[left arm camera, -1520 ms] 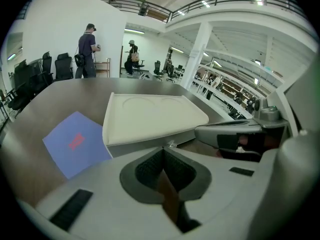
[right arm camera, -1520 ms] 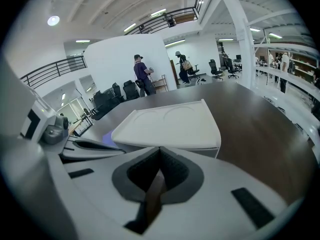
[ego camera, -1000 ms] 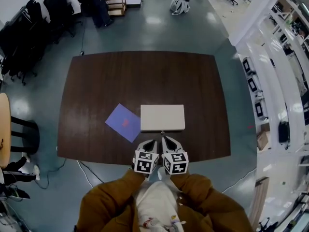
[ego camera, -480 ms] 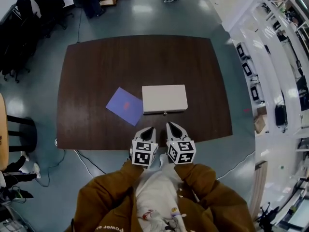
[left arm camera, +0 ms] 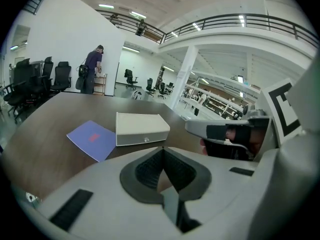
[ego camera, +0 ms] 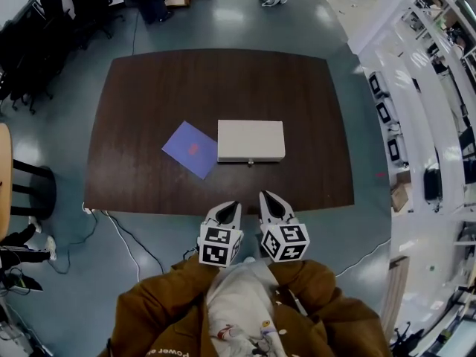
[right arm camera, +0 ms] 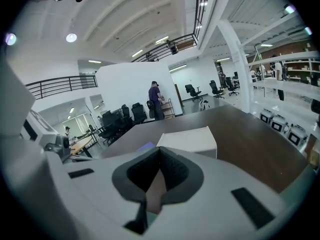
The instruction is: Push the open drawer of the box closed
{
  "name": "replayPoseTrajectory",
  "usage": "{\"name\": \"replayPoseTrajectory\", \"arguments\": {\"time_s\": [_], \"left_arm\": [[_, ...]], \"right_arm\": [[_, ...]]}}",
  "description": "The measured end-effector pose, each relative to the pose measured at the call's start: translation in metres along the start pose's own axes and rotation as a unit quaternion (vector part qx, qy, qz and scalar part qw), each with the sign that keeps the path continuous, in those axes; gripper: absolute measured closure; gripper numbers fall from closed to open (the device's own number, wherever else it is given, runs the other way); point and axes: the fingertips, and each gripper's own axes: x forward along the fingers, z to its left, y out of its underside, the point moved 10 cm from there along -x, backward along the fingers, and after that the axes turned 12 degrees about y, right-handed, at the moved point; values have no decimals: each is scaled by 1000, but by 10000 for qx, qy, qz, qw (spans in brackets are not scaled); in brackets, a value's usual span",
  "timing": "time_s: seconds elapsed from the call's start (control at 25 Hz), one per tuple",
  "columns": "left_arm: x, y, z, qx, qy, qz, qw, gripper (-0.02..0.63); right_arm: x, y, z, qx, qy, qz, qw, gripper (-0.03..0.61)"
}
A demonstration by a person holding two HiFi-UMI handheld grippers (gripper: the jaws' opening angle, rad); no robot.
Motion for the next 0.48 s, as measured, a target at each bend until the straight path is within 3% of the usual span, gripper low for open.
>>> {"name": "replayPoseTrajectory", "arguments": {"time_s": [0.48], "left_arm": [[-49, 64, -168, 103, -291, -348, 9989, 609]], "right_arm": [[-167, 44, -46, -115, -440, -163, 9988, 574]]}}
